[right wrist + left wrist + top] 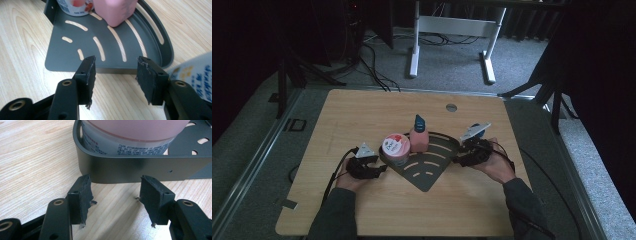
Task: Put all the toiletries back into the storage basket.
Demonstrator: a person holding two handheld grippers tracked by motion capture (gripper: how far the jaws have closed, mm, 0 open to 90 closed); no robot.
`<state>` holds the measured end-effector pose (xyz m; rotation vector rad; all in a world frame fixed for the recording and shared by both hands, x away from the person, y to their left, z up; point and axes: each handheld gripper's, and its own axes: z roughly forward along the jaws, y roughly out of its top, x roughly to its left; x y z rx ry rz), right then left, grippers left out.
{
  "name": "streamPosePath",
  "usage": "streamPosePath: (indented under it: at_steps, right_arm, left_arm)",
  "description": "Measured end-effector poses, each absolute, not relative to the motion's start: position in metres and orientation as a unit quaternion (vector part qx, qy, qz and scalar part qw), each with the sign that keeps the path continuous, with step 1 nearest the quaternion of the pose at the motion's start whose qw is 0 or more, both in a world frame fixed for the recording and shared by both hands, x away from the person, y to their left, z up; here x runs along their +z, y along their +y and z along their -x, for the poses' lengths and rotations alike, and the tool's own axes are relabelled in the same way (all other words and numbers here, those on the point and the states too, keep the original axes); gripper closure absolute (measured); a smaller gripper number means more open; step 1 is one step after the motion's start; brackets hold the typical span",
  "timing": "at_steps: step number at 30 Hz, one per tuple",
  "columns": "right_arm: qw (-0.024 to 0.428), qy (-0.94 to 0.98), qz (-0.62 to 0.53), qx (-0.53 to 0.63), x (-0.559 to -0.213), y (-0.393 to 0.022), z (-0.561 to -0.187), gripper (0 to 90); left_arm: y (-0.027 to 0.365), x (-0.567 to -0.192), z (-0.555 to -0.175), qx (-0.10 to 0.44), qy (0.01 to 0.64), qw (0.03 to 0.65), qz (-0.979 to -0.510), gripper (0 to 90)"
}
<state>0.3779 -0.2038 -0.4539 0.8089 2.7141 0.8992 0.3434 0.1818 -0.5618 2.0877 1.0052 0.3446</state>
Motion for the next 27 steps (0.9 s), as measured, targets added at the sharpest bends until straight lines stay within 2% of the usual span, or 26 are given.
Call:
streamPosePath:
  at_steps: [12,27]
  right_arm:
    - [0.084,0.908,-0.286,0.294,-0.456,-0.219,-0.375,40.8]
    - [0.085,0.902,-0.308,0.291,-0.459,-0.237,-0.373,38.9]
  left_arm:
    - [0.182,-0.562,-0.344,0.135,0.395,0.389,-0.821,42.4]
    - [0.181,-0.562,-0.344,0.136,0.396,0.389,-0.821,42.3]
